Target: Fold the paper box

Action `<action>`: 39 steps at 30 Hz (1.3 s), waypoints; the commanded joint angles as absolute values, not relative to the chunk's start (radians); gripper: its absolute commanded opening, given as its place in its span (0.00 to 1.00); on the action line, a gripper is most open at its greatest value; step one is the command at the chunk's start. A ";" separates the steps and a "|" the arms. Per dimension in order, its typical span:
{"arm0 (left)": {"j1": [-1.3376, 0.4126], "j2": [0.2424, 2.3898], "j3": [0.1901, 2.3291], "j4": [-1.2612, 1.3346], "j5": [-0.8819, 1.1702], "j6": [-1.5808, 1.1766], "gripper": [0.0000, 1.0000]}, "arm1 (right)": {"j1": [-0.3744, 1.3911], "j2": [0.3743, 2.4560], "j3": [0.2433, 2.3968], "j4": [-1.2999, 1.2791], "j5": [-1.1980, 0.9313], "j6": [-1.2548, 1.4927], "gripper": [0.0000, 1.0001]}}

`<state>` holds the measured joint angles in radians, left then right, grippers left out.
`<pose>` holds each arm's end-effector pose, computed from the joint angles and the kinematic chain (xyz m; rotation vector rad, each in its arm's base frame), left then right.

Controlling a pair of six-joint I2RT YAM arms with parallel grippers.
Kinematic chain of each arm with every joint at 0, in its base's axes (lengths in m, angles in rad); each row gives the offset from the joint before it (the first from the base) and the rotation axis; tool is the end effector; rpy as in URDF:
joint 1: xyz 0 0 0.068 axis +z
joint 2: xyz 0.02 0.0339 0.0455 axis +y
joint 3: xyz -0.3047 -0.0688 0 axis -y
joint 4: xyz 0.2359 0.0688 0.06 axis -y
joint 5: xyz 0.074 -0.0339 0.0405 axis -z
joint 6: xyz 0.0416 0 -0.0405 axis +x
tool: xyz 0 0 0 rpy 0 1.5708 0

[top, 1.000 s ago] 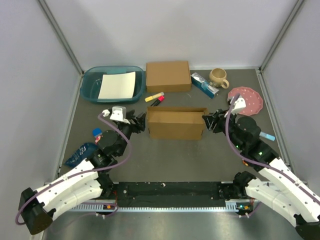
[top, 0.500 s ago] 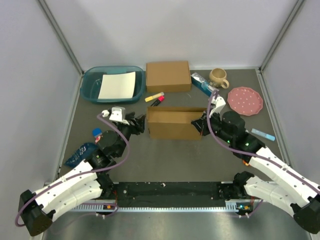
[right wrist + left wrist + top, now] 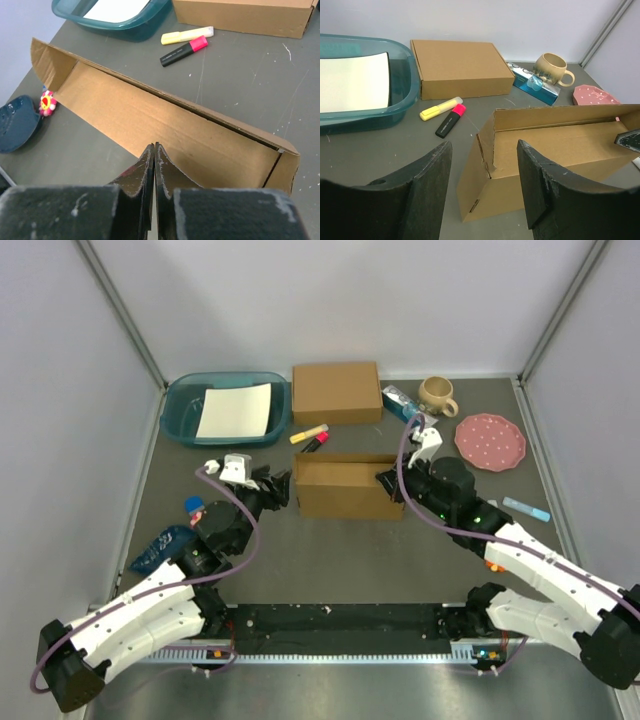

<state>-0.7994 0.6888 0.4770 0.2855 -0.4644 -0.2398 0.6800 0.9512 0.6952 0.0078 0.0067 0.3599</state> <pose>0.1102 -0.0866 0.3244 0.0465 1.5237 -0.4864 0.1545 0.1246 0.3315 -0.2949 1.8573 0.7216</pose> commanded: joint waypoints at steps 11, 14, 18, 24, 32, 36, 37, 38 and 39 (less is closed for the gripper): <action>-0.796 0.681 0.532 0.265 -0.479 -0.256 0.60 | 0.707 1.034 0.664 0.084 0.086 0.374 0.00; -0.796 0.681 0.537 0.255 -0.468 -0.262 0.60 | 0.709 1.045 0.660 0.083 0.084 0.380 0.00; -0.796 0.680 0.537 0.247 -0.450 -0.273 0.61 | 0.710 1.045 0.652 0.080 0.084 0.383 0.00; -0.795 0.698 0.555 0.241 -0.410 -0.282 0.62 | 0.709 1.049 0.655 0.071 0.084 0.385 0.00; -0.796 0.775 0.601 0.156 -0.453 -0.299 0.66 | 0.710 1.049 0.667 0.052 0.087 0.384 0.00; -0.793 0.805 0.612 0.143 -0.480 -0.316 0.60 | 0.710 1.049 0.667 0.048 0.087 0.383 0.00; -0.793 0.810 0.618 0.137 -0.486 -0.322 0.58 | 0.710 1.049 0.667 0.048 0.086 0.385 0.00; -0.792 0.813 0.624 0.133 -0.489 -0.328 0.55 | 0.710 1.049 0.666 0.048 0.087 0.385 0.00; -0.788 0.821 0.627 0.133 -0.491 -0.331 0.54 | 0.710 1.052 0.666 0.049 0.086 0.385 0.00</action>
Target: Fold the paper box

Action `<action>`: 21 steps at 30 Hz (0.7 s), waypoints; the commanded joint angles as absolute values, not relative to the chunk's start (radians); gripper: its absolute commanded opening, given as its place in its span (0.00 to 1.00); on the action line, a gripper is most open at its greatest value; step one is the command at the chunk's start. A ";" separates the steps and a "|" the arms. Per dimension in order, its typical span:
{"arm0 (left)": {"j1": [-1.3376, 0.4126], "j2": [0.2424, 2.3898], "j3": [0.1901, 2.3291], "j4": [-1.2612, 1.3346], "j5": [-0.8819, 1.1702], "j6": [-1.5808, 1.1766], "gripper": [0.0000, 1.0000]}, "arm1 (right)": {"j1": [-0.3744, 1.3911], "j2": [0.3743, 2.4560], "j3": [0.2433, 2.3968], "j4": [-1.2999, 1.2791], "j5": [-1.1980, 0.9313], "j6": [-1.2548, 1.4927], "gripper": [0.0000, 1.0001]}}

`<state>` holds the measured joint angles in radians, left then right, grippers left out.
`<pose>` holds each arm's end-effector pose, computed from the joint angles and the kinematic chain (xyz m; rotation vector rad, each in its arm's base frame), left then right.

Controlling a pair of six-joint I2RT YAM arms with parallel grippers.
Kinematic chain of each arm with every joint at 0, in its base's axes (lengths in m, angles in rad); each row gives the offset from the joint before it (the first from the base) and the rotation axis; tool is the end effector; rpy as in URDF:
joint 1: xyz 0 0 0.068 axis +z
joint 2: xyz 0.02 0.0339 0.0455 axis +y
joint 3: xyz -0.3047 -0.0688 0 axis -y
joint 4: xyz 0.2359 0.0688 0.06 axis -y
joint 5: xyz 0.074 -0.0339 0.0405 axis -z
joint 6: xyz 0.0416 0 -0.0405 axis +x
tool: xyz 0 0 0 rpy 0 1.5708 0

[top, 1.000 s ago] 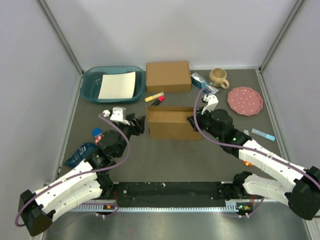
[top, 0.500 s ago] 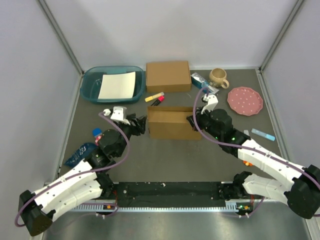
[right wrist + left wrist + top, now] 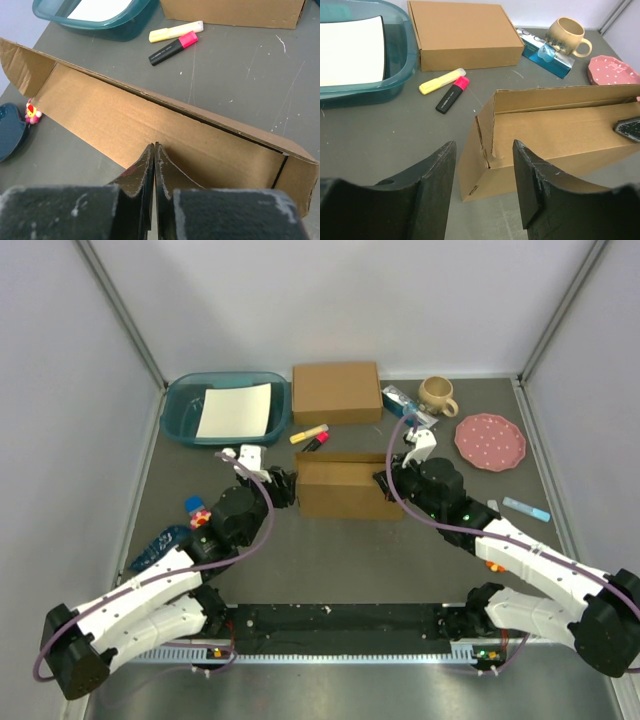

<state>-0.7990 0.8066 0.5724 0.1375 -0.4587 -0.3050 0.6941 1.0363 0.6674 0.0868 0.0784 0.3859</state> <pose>0.1271 -0.1042 0.3263 0.0640 1.6762 -0.4549 0.1692 0.1365 0.3145 -0.2371 1.8924 0.6723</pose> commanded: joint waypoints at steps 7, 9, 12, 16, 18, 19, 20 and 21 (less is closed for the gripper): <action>-0.785 0.856 0.649 0.137 -0.456 -0.341 0.50 | 0.710 1.054 0.663 0.052 0.084 0.390 0.00; -0.782 0.880 0.666 0.130 -0.453 -0.345 0.51 | 0.710 1.054 0.664 0.054 0.084 0.388 0.00; -0.779 0.906 0.672 0.137 -0.449 -0.347 0.53 | 0.710 1.054 0.664 0.052 0.084 0.388 0.00; -0.773 0.925 0.673 0.141 -0.445 -0.356 0.51 | 0.710 1.054 0.663 0.051 0.084 0.388 0.00; -0.767 0.933 0.673 0.138 -0.442 -0.360 0.48 | 0.710 1.051 0.661 0.051 0.083 0.388 0.00; -0.767 0.933 0.673 0.138 -0.440 -0.360 0.45 | 0.710 1.051 0.661 0.051 0.084 0.387 0.00; -0.764 0.933 0.672 0.138 -0.437 -0.362 0.40 | 0.710 1.051 0.661 0.049 0.086 0.385 0.00; -0.764 0.931 0.670 0.140 -0.434 -0.364 0.37 | 0.710 1.051 0.661 0.049 0.084 0.385 0.00</action>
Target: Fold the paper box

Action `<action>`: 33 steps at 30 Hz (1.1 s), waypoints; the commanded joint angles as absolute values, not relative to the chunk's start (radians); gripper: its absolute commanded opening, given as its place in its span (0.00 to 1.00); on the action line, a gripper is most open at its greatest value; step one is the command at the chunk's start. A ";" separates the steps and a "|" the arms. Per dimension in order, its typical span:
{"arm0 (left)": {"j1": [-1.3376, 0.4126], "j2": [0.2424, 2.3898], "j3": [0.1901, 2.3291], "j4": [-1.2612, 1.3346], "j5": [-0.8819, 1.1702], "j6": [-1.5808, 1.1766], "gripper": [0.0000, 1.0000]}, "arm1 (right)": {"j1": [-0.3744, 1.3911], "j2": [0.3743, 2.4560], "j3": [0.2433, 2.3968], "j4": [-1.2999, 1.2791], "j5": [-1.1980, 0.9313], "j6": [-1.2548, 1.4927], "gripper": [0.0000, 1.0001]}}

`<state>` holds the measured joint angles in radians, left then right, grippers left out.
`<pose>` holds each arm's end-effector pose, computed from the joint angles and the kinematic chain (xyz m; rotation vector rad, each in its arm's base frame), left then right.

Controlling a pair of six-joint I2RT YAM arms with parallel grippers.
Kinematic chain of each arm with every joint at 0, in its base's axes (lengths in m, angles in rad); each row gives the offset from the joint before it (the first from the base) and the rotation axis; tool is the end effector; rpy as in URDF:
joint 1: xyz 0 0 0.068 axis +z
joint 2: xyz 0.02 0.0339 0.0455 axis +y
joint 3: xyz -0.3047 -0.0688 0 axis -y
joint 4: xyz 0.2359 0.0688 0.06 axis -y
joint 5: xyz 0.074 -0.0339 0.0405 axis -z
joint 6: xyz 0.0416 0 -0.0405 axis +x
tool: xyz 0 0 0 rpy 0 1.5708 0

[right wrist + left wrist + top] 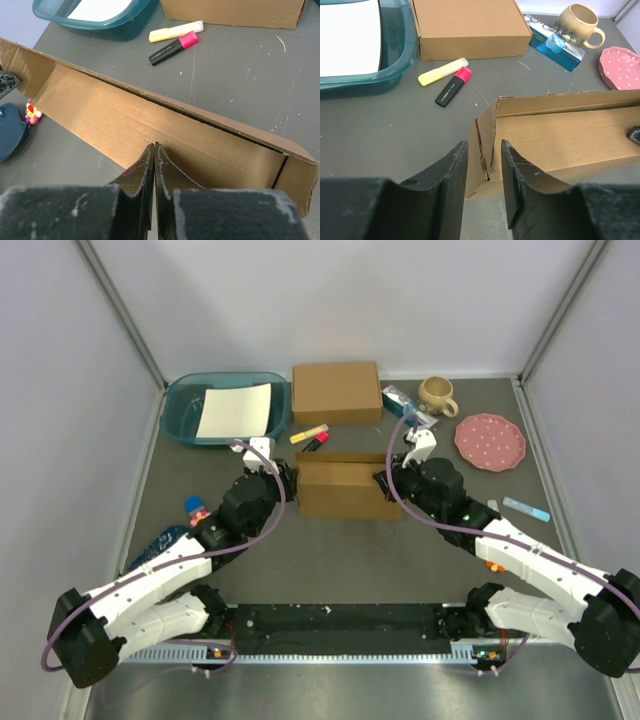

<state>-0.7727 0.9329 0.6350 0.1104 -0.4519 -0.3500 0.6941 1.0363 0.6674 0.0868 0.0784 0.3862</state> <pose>0.1495 -0.1204 0.3256 0.0409 1.7579 -0.4253 0.1692 0.1365 0.3145 -0.2368 1.8925 0.6725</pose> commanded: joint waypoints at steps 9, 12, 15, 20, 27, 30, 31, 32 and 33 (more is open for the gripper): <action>-0.762 0.934 0.669 0.144 -0.408 -0.361 0.23 | 0.710 1.052 0.660 0.055 0.083 0.388 0.00; -0.762 0.943 0.667 0.143 -0.408 -0.357 0.27 | 0.710 1.049 0.660 0.052 0.083 0.388 0.00; -0.762 0.957 0.667 0.140 -0.416 -0.357 0.34 | 0.710 1.046 0.660 0.049 0.083 0.387 0.00; -0.762 0.968 0.660 0.146 -0.416 -0.347 0.25 | 0.709 1.046 0.663 0.043 0.083 0.387 0.00; -0.764 0.969 0.653 0.153 -0.426 -0.293 0.02 | 0.710 1.045 0.663 0.037 0.084 0.385 0.00; -0.762 0.971 0.650 0.158 -0.428 -0.276 0.00 | 0.709 1.043 0.661 0.038 0.084 0.387 0.00; -0.762 0.971 0.649 0.161 -0.426 -0.269 0.00 | 0.709 1.045 0.661 0.038 0.083 0.385 0.00; -0.764 0.971 0.647 0.164 -0.423 -0.262 0.00 | 0.709 1.045 0.661 0.038 0.084 0.385 0.00; -0.762 0.973 0.644 0.166 -0.422 -0.259 0.00 | 0.710 1.045 0.663 0.038 0.084 0.384 0.00</action>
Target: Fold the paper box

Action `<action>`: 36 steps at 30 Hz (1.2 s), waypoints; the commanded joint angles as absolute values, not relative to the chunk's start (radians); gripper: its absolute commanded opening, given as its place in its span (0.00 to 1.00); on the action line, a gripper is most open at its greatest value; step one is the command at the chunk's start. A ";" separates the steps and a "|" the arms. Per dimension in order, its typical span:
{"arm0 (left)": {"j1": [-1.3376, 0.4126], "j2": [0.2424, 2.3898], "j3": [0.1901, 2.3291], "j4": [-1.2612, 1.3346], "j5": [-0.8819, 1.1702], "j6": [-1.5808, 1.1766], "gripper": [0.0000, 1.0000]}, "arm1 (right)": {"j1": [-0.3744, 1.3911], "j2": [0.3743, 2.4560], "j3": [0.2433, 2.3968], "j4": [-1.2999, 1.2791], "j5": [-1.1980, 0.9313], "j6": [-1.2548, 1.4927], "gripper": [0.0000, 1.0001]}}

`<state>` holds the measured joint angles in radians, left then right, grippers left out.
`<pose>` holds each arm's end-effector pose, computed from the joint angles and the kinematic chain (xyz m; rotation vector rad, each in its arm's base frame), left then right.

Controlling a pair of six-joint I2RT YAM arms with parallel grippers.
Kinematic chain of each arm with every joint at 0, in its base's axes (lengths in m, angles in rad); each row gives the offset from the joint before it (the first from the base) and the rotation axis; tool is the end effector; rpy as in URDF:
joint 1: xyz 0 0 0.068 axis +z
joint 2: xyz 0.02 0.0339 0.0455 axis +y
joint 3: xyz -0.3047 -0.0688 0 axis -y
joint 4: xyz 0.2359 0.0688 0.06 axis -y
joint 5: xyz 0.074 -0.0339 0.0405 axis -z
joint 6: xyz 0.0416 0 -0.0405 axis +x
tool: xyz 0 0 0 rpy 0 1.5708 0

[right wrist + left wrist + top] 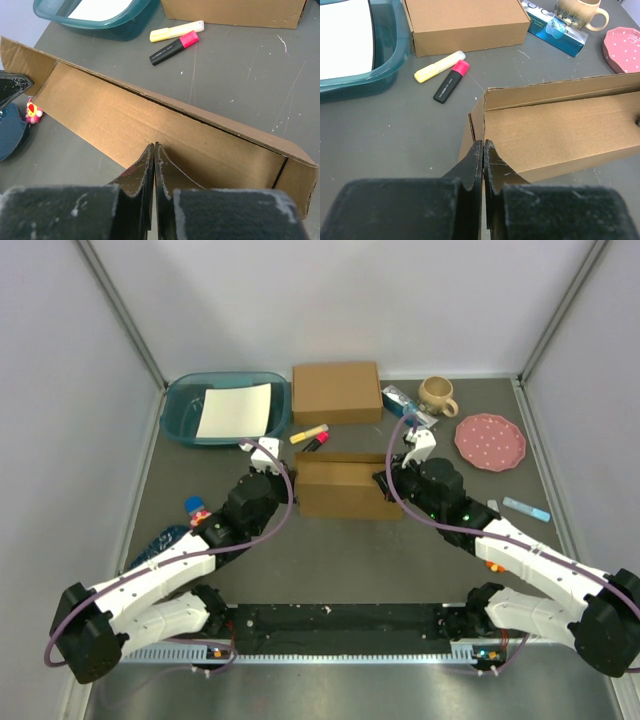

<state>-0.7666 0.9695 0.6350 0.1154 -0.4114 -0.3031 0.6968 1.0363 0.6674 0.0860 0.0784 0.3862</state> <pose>0.1553 -0.1265 0.3196 0.1180 1.7853 -0.4044 0.1688 0.1370 0.3144 -0.2396 1.8932 0.6740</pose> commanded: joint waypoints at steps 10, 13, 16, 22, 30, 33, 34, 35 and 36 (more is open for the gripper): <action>-0.764 0.982 0.618 0.190 -0.394 -0.250 0.00 | 0.710 1.051 0.661 0.041 0.081 0.385 0.00; -0.765 0.989 0.612 0.190 -0.387 -0.253 0.00 | 0.710 1.051 0.660 0.043 0.080 0.385 0.00; -0.770 0.994 0.597 0.195 -0.399 -0.252 0.00 | 0.710 1.051 0.658 0.041 0.081 0.385 0.00; -0.770 0.954 0.641 0.150 -0.430 -0.270 0.00 | 0.710 1.049 0.655 0.037 0.081 0.385 0.00; -0.769 0.976 0.779 0.008 -0.373 -0.342 0.00 | 0.710 1.052 0.647 0.048 0.080 0.390 0.00; -0.764 0.991 0.818 -0.033 -0.351 -0.376 0.00 | 0.712 1.052 0.647 0.046 0.078 0.391 0.00; -0.764 0.994 0.831 -0.049 -0.341 -0.382 0.00 | 0.710 1.054 0.644 0.048 0.078 0.390 0.00; -0.762 0.999 0.834 -0.052 -0.338 -0.397 0.00 | 0.710 1.054 0.644 0.049 0.078 0.391 0.00; -0.762 0.999 0.834 -0.054 -0.333 -0.403 0.00 | 0.712 1.054 0.643 0.049 0.080 0.393 0.00</action>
<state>-0.7643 0.9985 0.7654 -0.0692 -0.3801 -0.3447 0.6979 1.0363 0.6674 0.0898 0.0822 0.3878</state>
